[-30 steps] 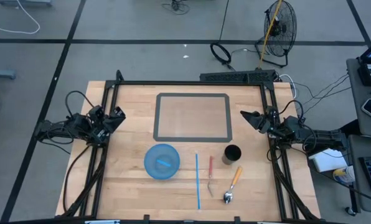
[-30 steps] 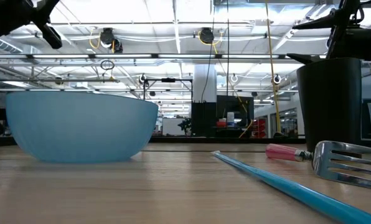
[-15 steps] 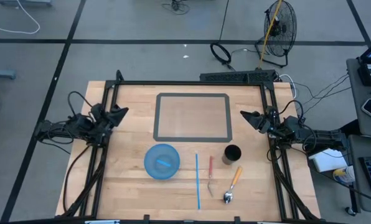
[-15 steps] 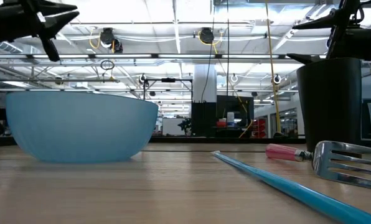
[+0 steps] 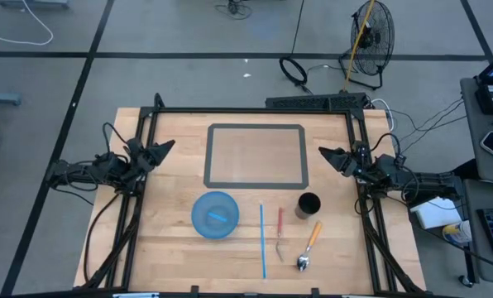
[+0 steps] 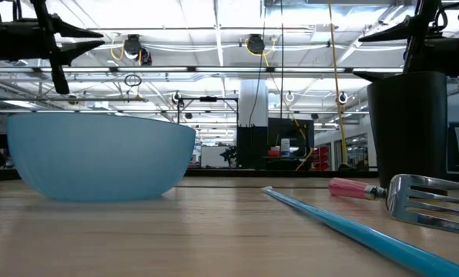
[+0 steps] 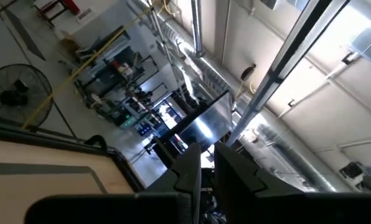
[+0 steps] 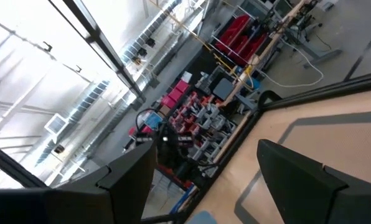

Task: Pick & Place Utensil
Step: Put the blue bowl on the left side of the placemat

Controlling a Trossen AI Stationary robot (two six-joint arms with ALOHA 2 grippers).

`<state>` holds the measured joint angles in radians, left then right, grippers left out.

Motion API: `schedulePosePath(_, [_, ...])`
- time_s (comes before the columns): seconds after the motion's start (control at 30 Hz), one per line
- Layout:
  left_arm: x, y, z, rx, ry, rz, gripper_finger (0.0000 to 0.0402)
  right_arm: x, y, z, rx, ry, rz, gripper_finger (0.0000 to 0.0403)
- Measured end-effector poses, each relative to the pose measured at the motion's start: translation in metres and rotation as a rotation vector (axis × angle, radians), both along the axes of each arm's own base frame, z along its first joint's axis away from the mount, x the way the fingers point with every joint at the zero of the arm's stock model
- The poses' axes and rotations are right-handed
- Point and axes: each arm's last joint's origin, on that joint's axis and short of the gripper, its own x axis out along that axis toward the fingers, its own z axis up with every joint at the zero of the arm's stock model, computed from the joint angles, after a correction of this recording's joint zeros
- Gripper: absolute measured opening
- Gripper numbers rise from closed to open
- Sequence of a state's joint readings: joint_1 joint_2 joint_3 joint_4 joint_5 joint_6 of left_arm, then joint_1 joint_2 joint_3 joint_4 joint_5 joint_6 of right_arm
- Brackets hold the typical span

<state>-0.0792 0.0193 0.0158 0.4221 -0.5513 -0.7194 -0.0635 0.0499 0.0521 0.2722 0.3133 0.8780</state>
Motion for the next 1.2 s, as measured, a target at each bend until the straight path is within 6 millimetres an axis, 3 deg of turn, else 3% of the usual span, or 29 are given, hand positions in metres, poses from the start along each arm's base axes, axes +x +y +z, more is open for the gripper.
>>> schedulePosePath(0.17, [0.001,-0.004,0.001,0.043,-0.020,-0.153,0.0049,0.002,0.001,0.001,0.030,-0.023,0.062,0.0279])
schedulePosePath(0.37, [0.000,-0.007,0.006,0.126,-0.062,-0.227,0.0049,-0.004,0.006,0.030,-0.144,-0.282,0.156,0.0279])
schedulePosePath(0.57, [-0.006,-0.006,0.016,0.231,-0.139,-0.155,0.0049,0.003,0.006,0.066,-0.256,-0.182,0.141,0.0271])
schedulePosePath(0.67, [-0.007,-0.007,0.020,0.279,-0.138,-0.161,0.0049,0.015,0.006,0.071,-0.272,-0.064,0.171,0.0265])
schedulePosePath(0.83, [-0.006,-0.007,0.030,0.335,-0.107,-0.146,0.0049,0.031,0.006,0.086,-0.321,-0.020,0.202,0.0260])
schedulePosePath(1.2, [0.031,-0.013,0.078,0.450,0.232,-0.265,0.0049,0.059,0.007,0.113,-0.483,0.047,0.261,0.0244])
